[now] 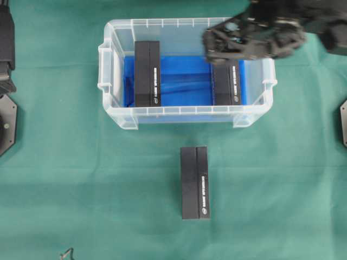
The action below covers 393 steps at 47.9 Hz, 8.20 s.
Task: Take the box out of the case with the right arm.
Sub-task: 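Move the open right gripper over the left black box in the case, then lower the right gripper around the left box and close on it, then lift the gripped left black box up out of the case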
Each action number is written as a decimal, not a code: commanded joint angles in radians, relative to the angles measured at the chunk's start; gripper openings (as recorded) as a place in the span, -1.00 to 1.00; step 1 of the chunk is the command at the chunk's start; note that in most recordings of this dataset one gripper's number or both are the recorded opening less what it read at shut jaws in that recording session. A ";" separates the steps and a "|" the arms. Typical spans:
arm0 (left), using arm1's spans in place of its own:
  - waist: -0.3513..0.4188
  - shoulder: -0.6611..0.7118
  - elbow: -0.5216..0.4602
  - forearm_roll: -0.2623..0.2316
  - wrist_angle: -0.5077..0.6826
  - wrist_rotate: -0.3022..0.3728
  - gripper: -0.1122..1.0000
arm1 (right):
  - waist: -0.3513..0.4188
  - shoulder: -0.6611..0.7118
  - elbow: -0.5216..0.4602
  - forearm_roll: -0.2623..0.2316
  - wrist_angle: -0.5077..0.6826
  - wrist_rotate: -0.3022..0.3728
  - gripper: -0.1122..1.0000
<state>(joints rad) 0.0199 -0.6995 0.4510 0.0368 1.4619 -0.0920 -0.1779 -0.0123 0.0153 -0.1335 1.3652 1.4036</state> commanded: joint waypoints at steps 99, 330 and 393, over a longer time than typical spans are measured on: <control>0.002 0.002 -0.026 0.003 -0.005 0.000 -0.80 | 0.031 0.437 -0.589 0.046 -0.031 -0.067 0.87; 0.003 0.002 -0.025 0.003 -0.020 0.000 -0.80 | 0.020 0.523 -0.425 0.061 -0.202 0.044 0.45; 0.003 -0.002 -0.025 0.003 -0.020 0.000 -0.80 | 0.058 0.425 -0.854 -0.112 0.192 0.034 0.42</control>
<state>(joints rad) 0.0199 -0.7026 0.4525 0.0383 1.4465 -0.0936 -0.1227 0.4801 -0.8084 -0.2362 1.5585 1.4404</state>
